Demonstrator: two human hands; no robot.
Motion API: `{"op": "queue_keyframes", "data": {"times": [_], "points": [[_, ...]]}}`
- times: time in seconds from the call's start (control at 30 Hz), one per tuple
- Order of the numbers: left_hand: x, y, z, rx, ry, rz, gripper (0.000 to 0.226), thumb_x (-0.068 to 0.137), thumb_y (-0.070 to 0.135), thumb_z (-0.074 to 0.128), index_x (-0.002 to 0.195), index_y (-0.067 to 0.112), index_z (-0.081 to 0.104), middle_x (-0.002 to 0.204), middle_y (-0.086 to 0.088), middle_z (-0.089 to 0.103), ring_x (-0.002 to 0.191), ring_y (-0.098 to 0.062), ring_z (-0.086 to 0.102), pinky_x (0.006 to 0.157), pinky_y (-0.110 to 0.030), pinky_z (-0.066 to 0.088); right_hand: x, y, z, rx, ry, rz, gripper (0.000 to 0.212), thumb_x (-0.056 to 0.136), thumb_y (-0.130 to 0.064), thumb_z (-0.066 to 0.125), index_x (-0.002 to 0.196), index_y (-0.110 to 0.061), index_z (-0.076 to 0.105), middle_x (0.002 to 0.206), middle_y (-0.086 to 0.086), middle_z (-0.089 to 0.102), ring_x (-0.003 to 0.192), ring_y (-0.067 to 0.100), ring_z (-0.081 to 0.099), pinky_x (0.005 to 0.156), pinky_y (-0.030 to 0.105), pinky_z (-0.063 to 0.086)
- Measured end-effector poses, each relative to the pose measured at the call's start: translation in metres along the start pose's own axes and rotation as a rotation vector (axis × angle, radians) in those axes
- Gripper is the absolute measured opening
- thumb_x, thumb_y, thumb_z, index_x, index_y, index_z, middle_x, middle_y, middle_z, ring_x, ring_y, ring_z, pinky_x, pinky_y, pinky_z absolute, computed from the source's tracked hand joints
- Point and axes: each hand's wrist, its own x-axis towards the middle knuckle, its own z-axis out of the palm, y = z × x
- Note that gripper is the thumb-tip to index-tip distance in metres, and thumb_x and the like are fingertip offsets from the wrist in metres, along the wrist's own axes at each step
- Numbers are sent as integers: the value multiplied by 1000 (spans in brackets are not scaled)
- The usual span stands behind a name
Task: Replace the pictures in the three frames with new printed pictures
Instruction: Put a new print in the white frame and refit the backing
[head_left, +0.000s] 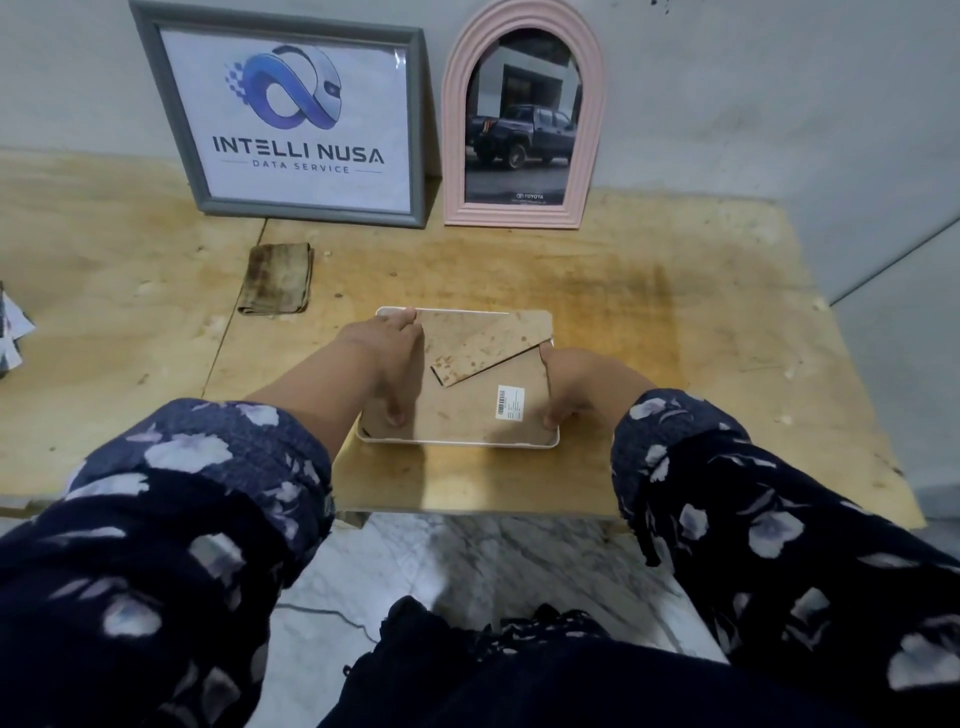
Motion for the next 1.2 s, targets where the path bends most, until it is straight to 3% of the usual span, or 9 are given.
{"op": "queue_keyframes", "data": {"times": [0.2, 0.33, 0.43, 0.6, 0.83, 0.97, 1.03, 1.1, 1.2], "points": [[-3, 5, -5, 35, 4, -8, 135, 53, 49, 90, 154, 15, 6, 162, 1, -2, 140, -23, 30, 104, -38, 44, -8, 1, 4, -120, 125, 0, 97, 66, -30, 85, 143, -14, 28, 145, 5, 27, 131, 30, 28, 101, 47, 38], [-5, 6, -5, 16, 31, -3, 132, 54, 46, 90, 152, 13, 8, 161, -1, -1, 141, -22, 29, 105, -35, 42, -13, -3, -2, -145, 137, -43, 117, 64, -26, 85, 151, -19, 7, 160, 5, -4, 147, 30, -2, 113, 60, 10], [-5, 3, -2, -28, 41, 6, 132, 54, 45, 90, 152, 15, 8, 161, 1, -2, 140, -23, 30, 106, -36, 41, -7, -7, -3, -141, 79, -122, 120, 67, -19, 83, 153, -15, 0, 161, 4, -4, 147, 24, -13, 114, 62, -6], [0, -6, 7, -196, 61, 16, 131, 54, 39, 91, 153, 20, 8, 162, 7, -3, 143, -21, 25, 110, -37, 36, -2, -10, -7, -214, 73, -133, 108, 66, -24, 84, 150, -11, 17, 158, 6, 16, 148, 24, 3, 114, 60, -8], [-3, -11, 14, -300, 68, 34, 131, 58, 35, 90, 154, 19, 3, 162, 5, -7, 148, -18, 6, 119, -44, 8, -3, -14, -1, -122, 95, -92, 104, 70, -12, 78, 151, -13, 12, 160, 5, 8, 148, 23, -1, 116, 56, -4], [-19, -5, 28, -286, 124, 10, 105, 75, 34, 78, 154, 16, 12, 162, 1, -1, 147, -19, 15, 119, -45, 5, -11, -18, 10, -137, 125, -86, 100, 75, -4, 69, 153, -14, 6, 161, 3, -3, 148, 22, -6, 115, 58, 0], [-26, -1, 36, -257, 143, 22, 92, 83, 31, 69, 154, 13, 12, 162, -1, -1, 145, -19, 23, 118, -43, 10, -16, -23, 15, -186, 186, -76, 85, 79, -4, 61, 150, -11, 16, 159, 7, 9, 147, 25, 8, 116, 58, 7], [-28, 1, 40, -249, 133, 38, 88, 87, 30, 61, 154, 12, 7, 162, -5, -5, 144, -22, 24, 118, -45, 12, -23, -31, 16, -250, 282, -50, 56, 83, -7, 55, 136, -10, 40, 143, 9, 37, 132, 27, 38, 111, 53, 25], [-27, 3, 42, -267, 114, 47, 88, 88, 30, 58, 154, 11, 2, 162, -8, -10, 147, -22, 16, 118, -45, 14, -32, -47, 13, -337, 449, -22, 29, 82, -5, 52, 109, -15, 57, 107, 3, 58, 94, 24, 57, 83, 35, 37]]}}
